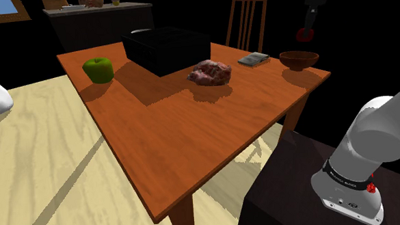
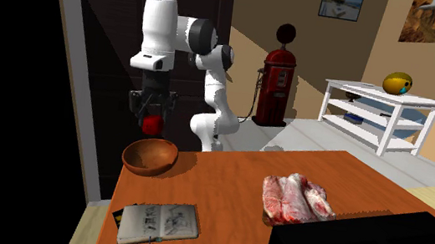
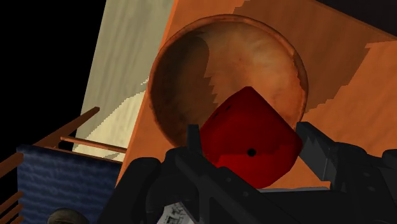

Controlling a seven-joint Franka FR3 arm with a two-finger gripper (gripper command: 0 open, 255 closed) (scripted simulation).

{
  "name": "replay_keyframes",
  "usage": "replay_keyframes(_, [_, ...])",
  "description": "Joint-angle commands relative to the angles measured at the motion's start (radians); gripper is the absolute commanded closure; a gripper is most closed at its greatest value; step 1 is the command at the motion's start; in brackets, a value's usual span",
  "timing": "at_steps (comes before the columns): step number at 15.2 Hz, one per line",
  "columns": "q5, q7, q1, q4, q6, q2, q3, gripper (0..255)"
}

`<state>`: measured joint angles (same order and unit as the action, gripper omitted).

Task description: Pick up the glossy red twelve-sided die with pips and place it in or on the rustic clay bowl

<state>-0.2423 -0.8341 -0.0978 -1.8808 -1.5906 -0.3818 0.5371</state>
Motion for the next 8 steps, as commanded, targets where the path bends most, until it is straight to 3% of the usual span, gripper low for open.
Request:
replay_keyframes(1, [-0.003,0.001,-0.002,-0.031,-0.029,-0.004,0.004,255])
replay_keyframes(8, [-0.017,0.014,-0.009,-0.14,-0.12,-0.022,0.012,255])
